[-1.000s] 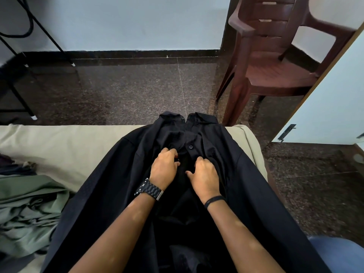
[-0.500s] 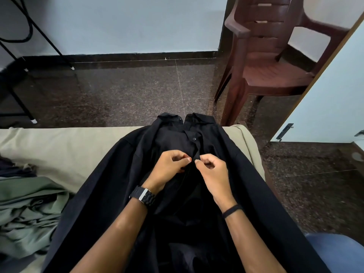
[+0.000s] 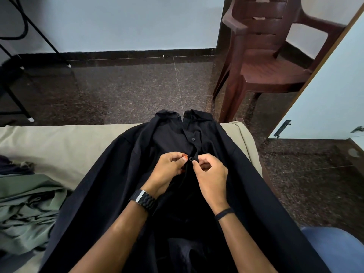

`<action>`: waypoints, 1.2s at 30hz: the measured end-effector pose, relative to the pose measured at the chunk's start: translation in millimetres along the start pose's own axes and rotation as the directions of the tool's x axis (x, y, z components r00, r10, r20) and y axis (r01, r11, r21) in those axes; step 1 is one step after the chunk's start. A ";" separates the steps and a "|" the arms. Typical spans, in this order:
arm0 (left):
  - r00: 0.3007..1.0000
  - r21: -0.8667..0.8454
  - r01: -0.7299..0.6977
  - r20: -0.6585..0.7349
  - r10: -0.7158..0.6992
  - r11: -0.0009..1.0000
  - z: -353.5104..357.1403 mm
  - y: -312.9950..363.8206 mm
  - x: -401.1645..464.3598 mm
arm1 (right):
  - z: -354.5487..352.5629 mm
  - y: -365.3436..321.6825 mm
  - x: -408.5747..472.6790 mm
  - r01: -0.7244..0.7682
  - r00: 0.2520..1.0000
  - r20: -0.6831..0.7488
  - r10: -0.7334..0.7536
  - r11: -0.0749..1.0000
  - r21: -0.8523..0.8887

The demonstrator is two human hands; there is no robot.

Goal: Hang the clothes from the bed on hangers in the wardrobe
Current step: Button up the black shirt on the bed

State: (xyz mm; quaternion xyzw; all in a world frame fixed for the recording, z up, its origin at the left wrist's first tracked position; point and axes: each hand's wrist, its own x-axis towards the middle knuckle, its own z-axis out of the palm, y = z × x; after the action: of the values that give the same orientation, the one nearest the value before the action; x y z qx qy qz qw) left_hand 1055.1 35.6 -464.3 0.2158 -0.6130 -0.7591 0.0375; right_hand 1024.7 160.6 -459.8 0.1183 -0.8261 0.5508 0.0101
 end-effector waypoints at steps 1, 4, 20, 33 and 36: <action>1.000 0.018 -0.001 -0.001 0.001 1.000 0.4 0.0 -0.1 | 0.2 0.0 -0.2 0.014 1.000 0.008 -0.014 1.000 -0.004; 1.000 0.060 0.016 -0.007 -0.015 0.998 2.4 -2.0 0.1 | 2.3 -0.6 -1.4 0.030 0.999 0.036 -0.030 0.999 -0.017; 0.995 -0.132 0.060 -0.066 -0.069 0.990 3.6 -9.6 2.3 | 3.0 8.4 3.4 -0.143 0.990 0.022 0.142 0.987 0.074; 0.971 0.106 0.020 -0.240 0.006 0.994 5.8 -19.0 7.0 | 0.0 11.7 2.8 -0.160 0.983 -0.081 0.165 0.986 0.055; 0.980 0.089 -0.005 -0.196 0.022 0.996 2.7 -14.4 4.4 | 4.3 6.6 2.0 -0.131 0.990 -0.034 0.134 0.989 0.065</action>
State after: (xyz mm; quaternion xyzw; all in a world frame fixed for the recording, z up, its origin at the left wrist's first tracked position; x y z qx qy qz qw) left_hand 1053.1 40.2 -478.8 0.2871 -0.6405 -0.7061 0.0937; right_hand 1021.9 158.7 -467.2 0.0529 -0.8142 0.5780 -0.0144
